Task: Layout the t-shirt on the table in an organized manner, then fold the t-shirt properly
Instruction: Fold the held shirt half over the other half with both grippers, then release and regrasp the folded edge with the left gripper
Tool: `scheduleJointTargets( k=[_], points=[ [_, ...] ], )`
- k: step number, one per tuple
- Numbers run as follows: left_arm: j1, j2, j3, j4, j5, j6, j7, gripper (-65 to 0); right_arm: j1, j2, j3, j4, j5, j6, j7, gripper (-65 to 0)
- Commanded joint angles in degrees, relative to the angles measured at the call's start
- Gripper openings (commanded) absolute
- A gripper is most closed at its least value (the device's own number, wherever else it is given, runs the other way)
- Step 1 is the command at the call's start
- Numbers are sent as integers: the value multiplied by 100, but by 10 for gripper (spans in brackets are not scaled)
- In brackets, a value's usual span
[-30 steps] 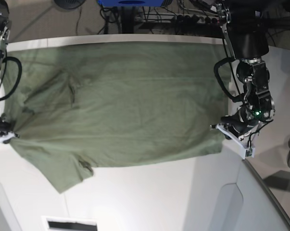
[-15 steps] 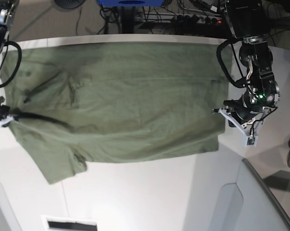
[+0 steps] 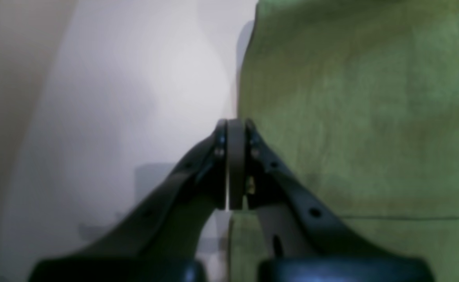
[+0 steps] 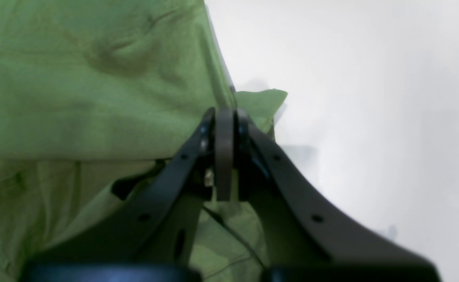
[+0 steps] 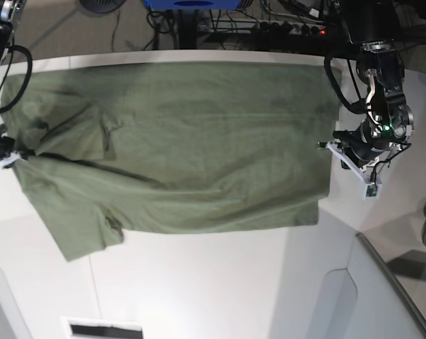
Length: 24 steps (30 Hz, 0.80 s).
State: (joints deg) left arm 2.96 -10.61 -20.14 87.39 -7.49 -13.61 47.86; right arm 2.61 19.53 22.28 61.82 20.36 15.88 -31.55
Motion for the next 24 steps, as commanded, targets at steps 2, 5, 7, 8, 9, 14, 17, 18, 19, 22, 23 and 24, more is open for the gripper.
scheduleJointTargets(
  k=[2,5,7,8,9,14,17,18,19,22,23,24],
  points=[
    [-327,-16,-294,-49,6,11,-104,-650,77,126,27,117,26,8,109,-650],
    [-696,63,-751,-401,6,11,-104,-602,77,126,18,125,26,8,109,-650],
    [-890,63,-891,-612,6,11,-113,-411,77,126,18,178,26,8,109,-650],
    [-960,63,-883,-753,6,11,-122,-334,77,126,18,240,26,8,109,-650],
    [-1039,63,-883,-876,6,11,-122,-283,77,126,18,284,26,16,109,-650],
    [-1452,72,-883,-1790,6,-244,-438,-240,77,126,18,398,26,25,109,-650],
    [-1505,116,-883,-2168,6,-428,-764,-242,77,126,18,407,26,25,109,-650],
    [-1514,160,-883,-2221,6,-490,-764,-248,77,126,18,416,26,25,109,-650],
    [-1531,204,-883,-2247,6,-543,-764,-272,77,126,18,416,26,25,109,-650],
    [-1566,248,-883,-2282,6,-639,-772,-433,77,126,18,416,26,25,109,-650],
    [-1575,274,-883,-2282,6,-639,-772,-500,77,126,18,416,26,25,109,-650],
    [-1584,318,-883,-2282,6,-639,-772,-556,77,126,18,416,26,25,109,-650]
  ],
)
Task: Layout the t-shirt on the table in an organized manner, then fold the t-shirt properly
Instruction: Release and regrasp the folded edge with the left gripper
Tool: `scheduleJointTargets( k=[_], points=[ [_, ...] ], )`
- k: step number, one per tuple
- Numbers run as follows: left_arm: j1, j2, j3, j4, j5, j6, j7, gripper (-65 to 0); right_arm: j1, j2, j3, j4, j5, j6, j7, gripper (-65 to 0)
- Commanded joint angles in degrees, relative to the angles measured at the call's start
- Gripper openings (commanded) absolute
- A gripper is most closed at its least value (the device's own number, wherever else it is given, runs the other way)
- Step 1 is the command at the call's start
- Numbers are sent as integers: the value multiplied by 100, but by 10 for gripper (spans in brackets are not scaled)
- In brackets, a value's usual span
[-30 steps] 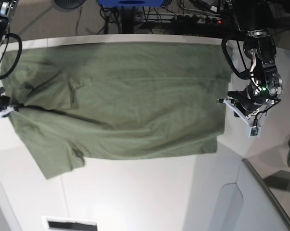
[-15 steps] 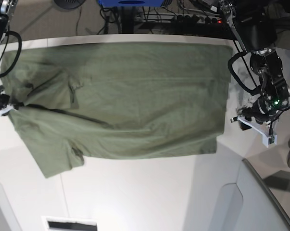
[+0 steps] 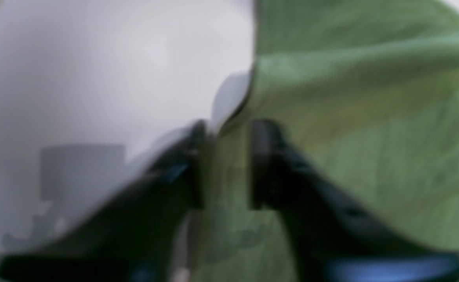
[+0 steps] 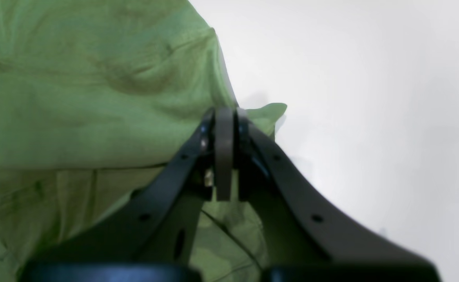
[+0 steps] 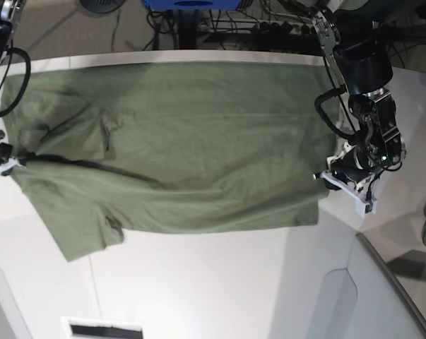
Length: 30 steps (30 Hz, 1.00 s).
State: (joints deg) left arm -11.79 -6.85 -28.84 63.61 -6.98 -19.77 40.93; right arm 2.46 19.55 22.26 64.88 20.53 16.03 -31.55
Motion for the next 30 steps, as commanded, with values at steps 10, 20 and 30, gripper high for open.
scheduleJointTargets(
  k=[10,20,30],
  points=[
    [-399,-31,-13,-449,-45,-23,-299,-650,93,124,20,101,8,10,109,-650],
    [-161,-66,-74,34,-9,3,-361,-650,93,124,20,83,-1,10,109,-650],
    [-285,-277,-21,-432,-36,-32,-598,-257,93,124,11,83,-1,10,109,-650]
  ],
)
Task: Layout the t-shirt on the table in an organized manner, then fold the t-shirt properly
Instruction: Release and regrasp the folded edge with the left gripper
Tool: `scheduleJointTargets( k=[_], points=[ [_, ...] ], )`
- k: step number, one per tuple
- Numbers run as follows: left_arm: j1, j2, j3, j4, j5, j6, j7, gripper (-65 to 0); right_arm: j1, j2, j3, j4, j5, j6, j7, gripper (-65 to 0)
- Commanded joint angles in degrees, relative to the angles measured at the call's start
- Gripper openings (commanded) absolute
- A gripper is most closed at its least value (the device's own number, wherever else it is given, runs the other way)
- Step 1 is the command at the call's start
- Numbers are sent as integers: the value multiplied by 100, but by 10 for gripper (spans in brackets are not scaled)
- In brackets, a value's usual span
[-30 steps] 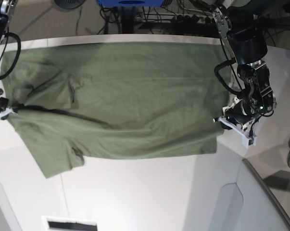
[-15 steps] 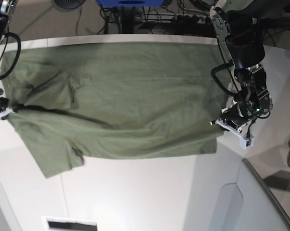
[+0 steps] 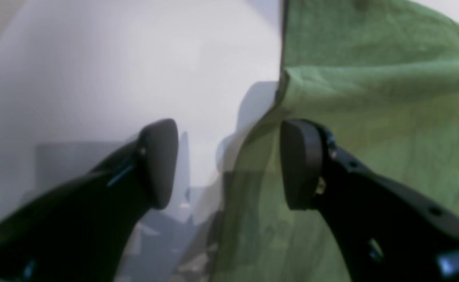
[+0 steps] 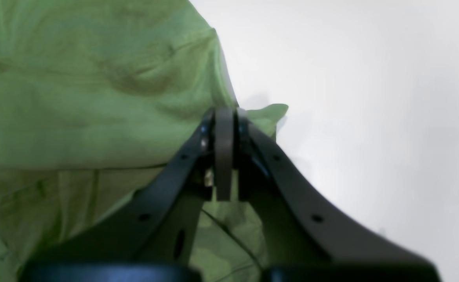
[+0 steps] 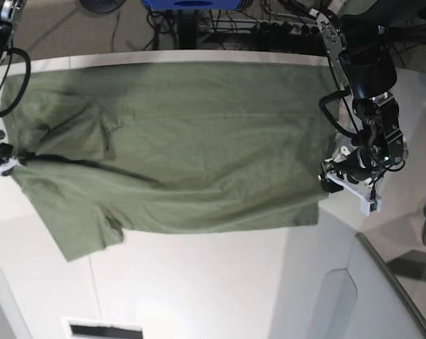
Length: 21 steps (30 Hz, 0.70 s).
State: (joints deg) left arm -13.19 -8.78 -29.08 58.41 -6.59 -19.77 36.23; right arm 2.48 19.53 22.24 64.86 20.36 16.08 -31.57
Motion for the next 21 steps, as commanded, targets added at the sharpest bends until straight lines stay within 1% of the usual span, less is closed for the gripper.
scheduleJointTargets(
  k=[1,2,5,7,9,12,13,17,21],
  points=[
    [-180,-85,11,-52,-75,-32,-243,-268,90,126,13,85,17,6,111,-650],
    [-224,-85,11,-219,-75,-49,-304,-283,90,126,13,85,17,6,111,-650],
    [-479,-103,11,-870,-75,-436,-418,-352,90,126,13,85,17,6,111,-650],
    [-549,-103,11,-1081,-75,-630,-427,-415,90,126,13,85,17,6,111,-650],
    [-549,-85,11,-1063,-75,-709,-427,-476,90,126,13,85,17,6,111,-650],
    [-540,-76,11,-1063,-75,-709,-427,-622,90,126,13,85,17,6,111,-650],
    [-540,-76,11,-1063,-75,-709,-427,-650,90,126,13,85,17,6,111,-650],
    [-488,-85,11,-931,-75,-709,-410,-650,90,126,13,85,17,6,111,-650],
    [-110,-67,11,0,-75,-700,-374,-650,90,126,13,85,17,6,120,-650]
  ],
)
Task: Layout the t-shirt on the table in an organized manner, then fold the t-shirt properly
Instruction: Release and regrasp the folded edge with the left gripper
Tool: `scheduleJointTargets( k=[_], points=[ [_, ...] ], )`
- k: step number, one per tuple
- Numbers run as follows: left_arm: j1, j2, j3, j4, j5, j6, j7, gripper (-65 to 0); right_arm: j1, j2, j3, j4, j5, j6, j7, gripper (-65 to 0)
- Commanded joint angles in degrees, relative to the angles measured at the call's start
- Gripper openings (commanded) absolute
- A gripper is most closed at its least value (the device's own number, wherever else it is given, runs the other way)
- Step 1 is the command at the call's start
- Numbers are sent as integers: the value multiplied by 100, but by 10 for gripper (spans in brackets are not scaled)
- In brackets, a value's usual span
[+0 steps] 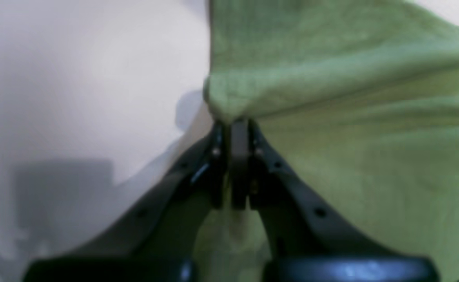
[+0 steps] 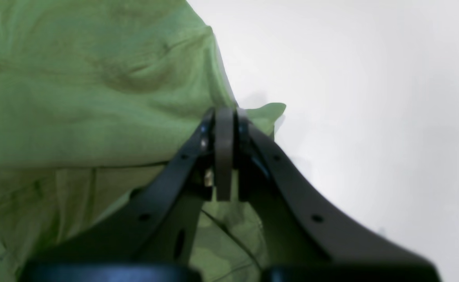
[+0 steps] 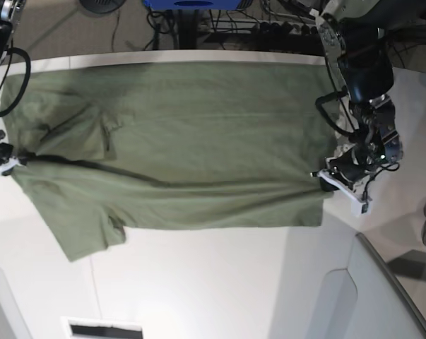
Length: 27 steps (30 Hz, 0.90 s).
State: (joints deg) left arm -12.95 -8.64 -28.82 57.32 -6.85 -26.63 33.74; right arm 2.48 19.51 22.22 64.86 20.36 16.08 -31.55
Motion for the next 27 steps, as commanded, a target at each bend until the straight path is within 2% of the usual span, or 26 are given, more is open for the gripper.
scheduleJointTargets(
  k=[1,5,13,20,25,27],
  points=[
    [-46,-72,12,347,-49,-14,-11,-650,90,128,16,85,17,6,135,-650],
    [315,-81,354,1209,-49,-14,437,-650,134,128,16,112,17,14,144,-650],
    [1264,-1,759,2835,-49,-14,455,-650,134,120,24,121,34,14,126,-650],
    [1809,-1,917,3028,-49,-14,455,-650,99,-74,51,77,34,14,100,-650],
    [1985,-45,891,3037,-5,-14,455,-650,178,-162,77,85,26,-3,-348,-650],
    [2020,-54,899,3046,-5,-14,455,-650,266,-162,77,85,26,-12,-419,-608]
  ],
)
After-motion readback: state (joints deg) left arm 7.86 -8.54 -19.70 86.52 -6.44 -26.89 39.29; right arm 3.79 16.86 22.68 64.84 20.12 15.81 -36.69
